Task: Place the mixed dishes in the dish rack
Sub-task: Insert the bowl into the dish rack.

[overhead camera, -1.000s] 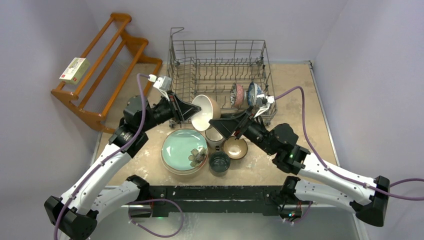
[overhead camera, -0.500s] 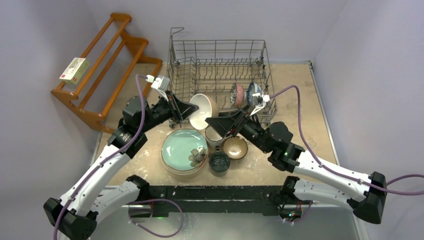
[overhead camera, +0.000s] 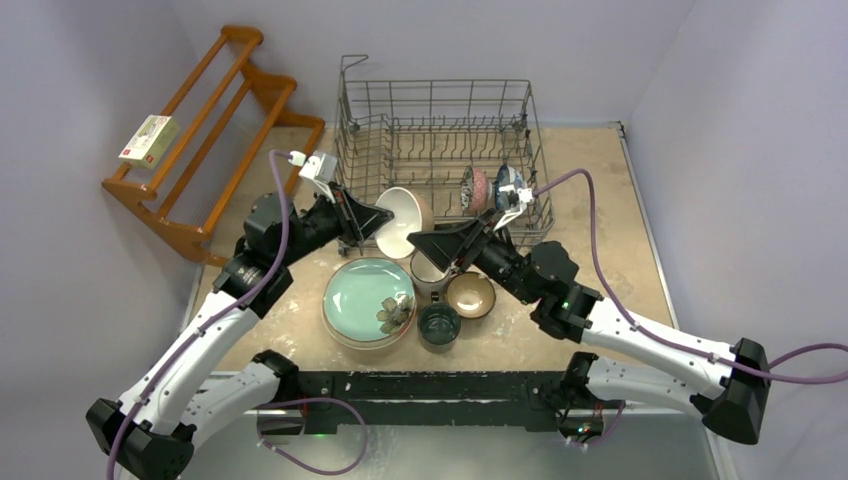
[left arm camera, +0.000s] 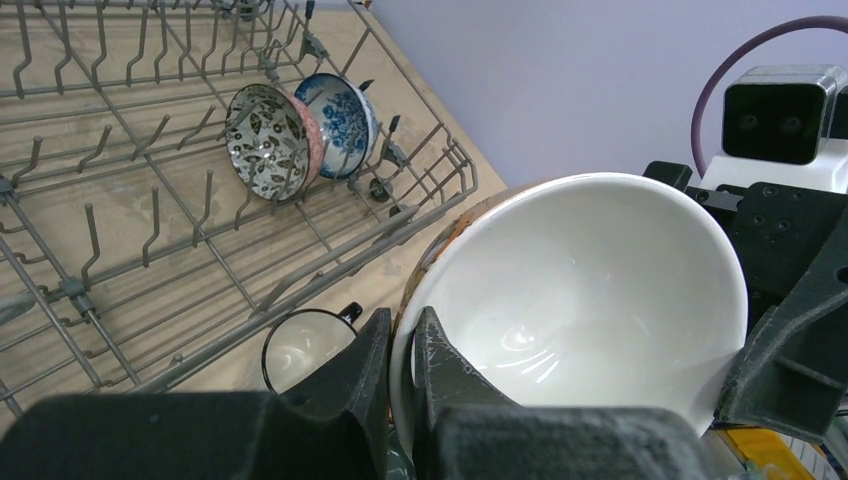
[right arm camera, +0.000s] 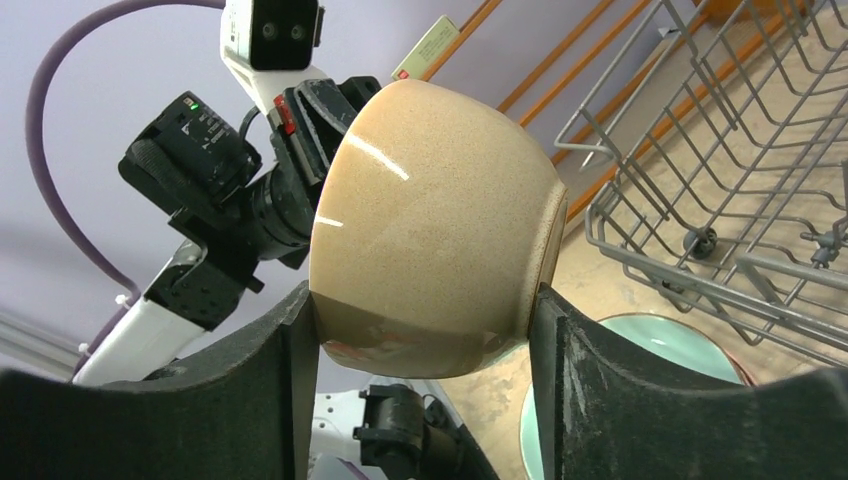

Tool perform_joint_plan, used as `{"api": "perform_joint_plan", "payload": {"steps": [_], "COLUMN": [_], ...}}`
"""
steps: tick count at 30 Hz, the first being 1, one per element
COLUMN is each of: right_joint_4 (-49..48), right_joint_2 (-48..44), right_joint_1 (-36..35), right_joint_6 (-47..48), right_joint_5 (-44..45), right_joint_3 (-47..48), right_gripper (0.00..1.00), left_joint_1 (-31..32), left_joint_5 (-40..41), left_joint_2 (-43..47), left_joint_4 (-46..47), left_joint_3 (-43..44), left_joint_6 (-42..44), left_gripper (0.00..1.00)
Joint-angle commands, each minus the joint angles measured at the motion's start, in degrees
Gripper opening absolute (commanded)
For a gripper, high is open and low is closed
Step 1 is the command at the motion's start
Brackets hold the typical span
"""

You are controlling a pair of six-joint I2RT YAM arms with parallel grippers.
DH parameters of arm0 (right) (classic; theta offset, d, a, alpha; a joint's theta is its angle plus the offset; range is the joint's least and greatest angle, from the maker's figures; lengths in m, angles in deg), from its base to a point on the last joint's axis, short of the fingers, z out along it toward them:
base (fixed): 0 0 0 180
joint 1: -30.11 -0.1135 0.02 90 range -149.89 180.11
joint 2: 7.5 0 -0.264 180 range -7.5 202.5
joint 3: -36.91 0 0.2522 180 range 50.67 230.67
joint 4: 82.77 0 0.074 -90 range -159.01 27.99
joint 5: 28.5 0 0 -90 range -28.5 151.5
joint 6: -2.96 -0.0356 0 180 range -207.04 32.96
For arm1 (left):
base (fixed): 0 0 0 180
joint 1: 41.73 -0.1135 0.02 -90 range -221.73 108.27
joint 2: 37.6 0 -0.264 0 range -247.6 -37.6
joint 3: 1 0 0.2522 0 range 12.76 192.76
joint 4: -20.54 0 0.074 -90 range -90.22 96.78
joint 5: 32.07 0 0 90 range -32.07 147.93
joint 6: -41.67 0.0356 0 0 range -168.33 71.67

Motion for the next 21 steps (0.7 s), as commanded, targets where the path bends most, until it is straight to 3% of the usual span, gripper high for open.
{"api": "perform_joint_plan", "payload": {"steps": [1, 5, 13, 21], "right_joint_4": [-6.36, -5.91, -1.86, 1.93], "right_joint_2": [-0.10, -0.06, 0.62, 1.82], "right_joint_1": [-0.61, -0.62, -0.58, -0.57], "right_joint_6": [-1.44, -0.78, 1.79, 7.30], "right_joint_5": [-2.45, -1.93, -0.39, 5.18], "right_joint_3": [2.81, 3.67, 7.07, 10.27], "right_gripper": [0.00, 0.00, 0.00, 0.00], "left_joint_1": [0.05, 0.09, 0.10, 0.10], "left_joint_5": [-0.86, -0.48, 1.48, 7.06], "left_joint_2": [0.79, 0.82, 0.73, 1.39], "left_joint_4": [3.63, 2.99, -0.28, -4.91], "left_joint_3": [1.19, 1.51, 3.33, 5.78], "left_joint_6": [0.74, 0.93, 1.65, 2.89], "left_gripper": [0.00, 0.02, 0.48, 0.63]}}
